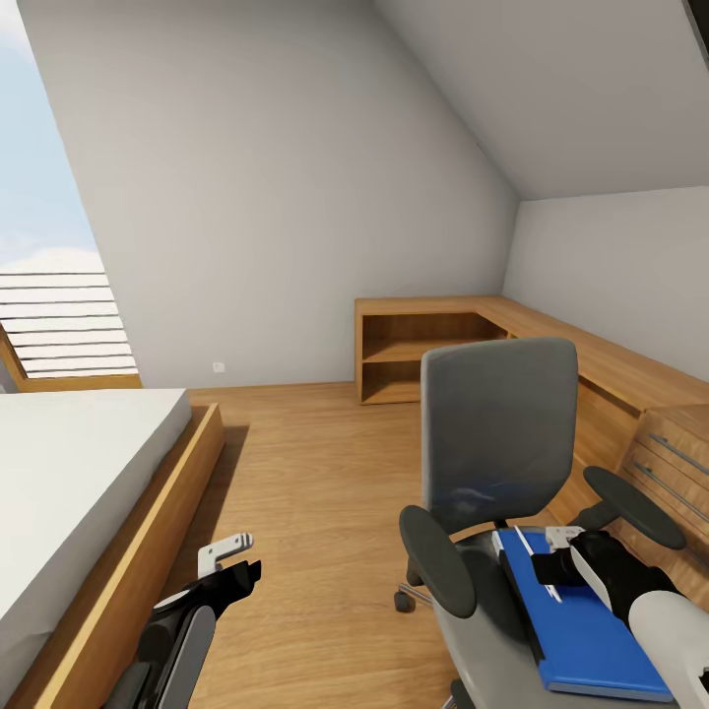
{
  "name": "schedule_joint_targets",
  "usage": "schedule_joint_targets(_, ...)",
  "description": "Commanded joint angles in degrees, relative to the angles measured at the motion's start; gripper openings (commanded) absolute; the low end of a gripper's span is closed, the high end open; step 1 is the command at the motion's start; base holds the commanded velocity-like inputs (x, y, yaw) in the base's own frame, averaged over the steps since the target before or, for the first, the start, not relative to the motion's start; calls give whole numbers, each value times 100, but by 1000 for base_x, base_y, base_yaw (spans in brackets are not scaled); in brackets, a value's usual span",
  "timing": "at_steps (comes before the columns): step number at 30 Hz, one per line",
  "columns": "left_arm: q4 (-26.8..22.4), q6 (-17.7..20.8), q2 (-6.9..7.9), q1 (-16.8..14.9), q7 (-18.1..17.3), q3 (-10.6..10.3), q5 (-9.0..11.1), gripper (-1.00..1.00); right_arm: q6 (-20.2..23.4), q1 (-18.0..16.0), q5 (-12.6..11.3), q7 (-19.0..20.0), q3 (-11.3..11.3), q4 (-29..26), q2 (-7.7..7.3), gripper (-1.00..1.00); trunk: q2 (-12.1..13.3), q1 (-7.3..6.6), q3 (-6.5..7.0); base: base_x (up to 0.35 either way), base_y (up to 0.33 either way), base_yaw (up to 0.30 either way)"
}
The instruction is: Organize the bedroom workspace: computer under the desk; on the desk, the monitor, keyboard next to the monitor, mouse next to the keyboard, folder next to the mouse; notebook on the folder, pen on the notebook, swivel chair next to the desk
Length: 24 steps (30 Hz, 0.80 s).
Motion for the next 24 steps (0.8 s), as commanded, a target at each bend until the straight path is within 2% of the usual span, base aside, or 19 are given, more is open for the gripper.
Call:
schedule_joint_targets(1,-8,18,-4,-3,44,6,61,100,19,2,38,-8,60,185,-9,-100,-2,0,-7,0,0,0)
schedule_joint_targets(24,-8,18,-4,-2,44,6,61,100,11,2,38,-8,60,185,-9,-100,-2,0,-7,0,0,0)
